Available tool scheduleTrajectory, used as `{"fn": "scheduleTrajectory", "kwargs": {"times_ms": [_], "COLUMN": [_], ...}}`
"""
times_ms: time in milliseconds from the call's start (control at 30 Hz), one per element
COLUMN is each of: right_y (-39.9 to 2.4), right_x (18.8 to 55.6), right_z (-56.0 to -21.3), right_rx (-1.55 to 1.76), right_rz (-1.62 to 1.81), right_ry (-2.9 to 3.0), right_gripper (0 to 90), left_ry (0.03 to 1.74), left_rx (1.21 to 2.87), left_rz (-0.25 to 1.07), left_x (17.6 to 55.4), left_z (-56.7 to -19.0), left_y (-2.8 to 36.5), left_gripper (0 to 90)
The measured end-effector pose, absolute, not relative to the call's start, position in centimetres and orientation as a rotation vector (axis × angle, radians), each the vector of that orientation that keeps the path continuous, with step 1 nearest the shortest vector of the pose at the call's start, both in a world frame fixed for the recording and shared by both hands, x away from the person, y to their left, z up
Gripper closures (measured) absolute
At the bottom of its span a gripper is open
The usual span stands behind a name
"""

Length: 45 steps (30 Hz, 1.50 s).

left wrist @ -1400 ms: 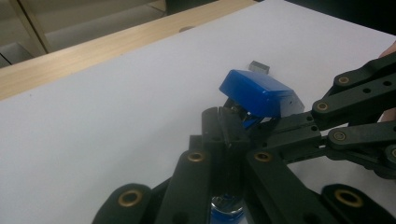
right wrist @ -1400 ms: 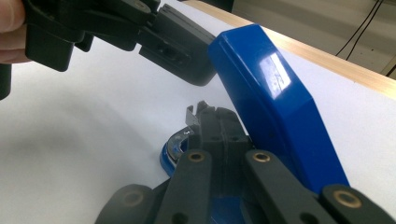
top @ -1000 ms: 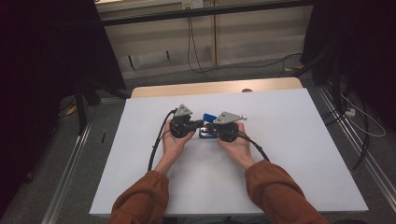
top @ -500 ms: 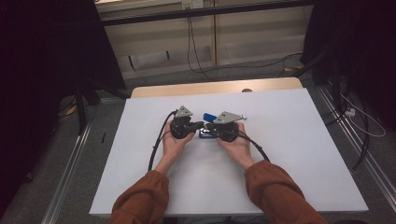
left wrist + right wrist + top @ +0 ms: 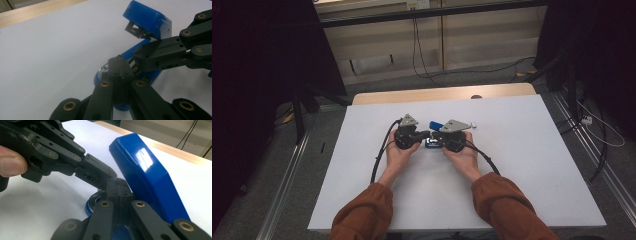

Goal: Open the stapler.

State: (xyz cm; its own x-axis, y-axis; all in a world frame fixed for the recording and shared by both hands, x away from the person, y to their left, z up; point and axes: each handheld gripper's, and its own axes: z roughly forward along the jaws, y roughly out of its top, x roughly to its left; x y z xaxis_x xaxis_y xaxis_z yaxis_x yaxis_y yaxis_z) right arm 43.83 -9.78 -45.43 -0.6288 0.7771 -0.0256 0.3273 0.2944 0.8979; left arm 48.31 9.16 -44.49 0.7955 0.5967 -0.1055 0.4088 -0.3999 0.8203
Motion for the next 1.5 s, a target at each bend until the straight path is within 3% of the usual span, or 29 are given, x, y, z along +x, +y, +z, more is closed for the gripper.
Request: {"fn": "scheduleTrajectory", "kwargs": {"times_ms": [1500], "right_y": [-9.2], "right_x": [44.0], "right_z": [-44.2], "right_rx": [0.966], "right_rz": [1.287], "right_ry": [2.008], "right_gripper": [90.0], "left_ry": [0.738], "left_rx": [2.049], "left_rz": [0.246], "left_x": [48.4], "left_z": [-44.5], "left_y": [9.2], "left_gripper": [90.0]}}
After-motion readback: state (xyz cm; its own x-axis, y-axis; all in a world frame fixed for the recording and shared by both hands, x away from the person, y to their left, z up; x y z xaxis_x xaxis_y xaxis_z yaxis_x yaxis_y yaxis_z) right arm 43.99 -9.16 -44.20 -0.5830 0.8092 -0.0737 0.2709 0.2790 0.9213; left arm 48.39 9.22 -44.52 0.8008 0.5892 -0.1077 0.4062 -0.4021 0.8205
